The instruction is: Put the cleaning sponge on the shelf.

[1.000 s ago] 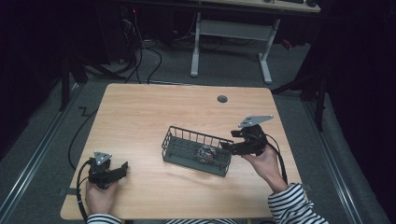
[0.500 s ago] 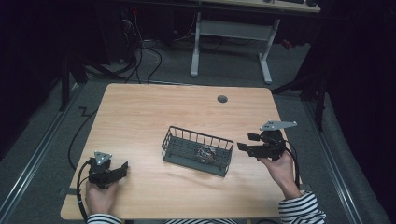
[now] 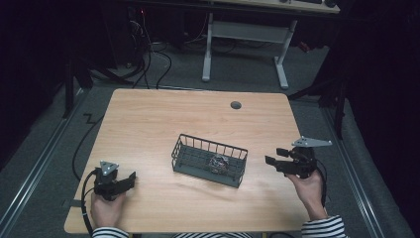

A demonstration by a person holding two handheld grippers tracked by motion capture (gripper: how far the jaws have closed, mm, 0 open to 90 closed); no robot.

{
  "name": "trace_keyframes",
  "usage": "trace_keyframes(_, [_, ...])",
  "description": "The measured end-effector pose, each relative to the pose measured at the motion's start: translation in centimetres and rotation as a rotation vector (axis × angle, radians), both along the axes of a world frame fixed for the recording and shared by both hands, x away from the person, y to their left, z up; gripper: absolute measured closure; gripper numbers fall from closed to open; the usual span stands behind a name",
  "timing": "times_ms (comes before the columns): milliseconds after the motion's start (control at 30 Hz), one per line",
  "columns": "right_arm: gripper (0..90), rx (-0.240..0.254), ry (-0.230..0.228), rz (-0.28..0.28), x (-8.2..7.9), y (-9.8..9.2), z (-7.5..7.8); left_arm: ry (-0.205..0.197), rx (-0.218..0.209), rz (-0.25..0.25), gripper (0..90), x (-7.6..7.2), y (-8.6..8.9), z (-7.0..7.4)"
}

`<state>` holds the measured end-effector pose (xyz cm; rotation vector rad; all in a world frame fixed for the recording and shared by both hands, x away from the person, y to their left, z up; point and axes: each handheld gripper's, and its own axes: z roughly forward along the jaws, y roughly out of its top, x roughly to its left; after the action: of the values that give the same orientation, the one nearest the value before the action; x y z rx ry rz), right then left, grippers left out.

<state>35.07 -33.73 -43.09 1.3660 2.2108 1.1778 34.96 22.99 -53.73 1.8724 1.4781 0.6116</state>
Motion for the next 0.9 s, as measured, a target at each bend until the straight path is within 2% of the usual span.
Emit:
trace_keyframes(500, [35.8, 0.037, 0.024, -0.084, -1.0, -2.2, -3.7, -0.003, 0.003, 0.003, 24.8, 0.0, -0.1, 0.0])
trace_keyframes(900, [35.8, 0.027, 0.055, -0.127, -1.2, -2.5, -6.2, -0.002, 0.004, 0.002, 24.9, 0.0, -0.1, 0.0])
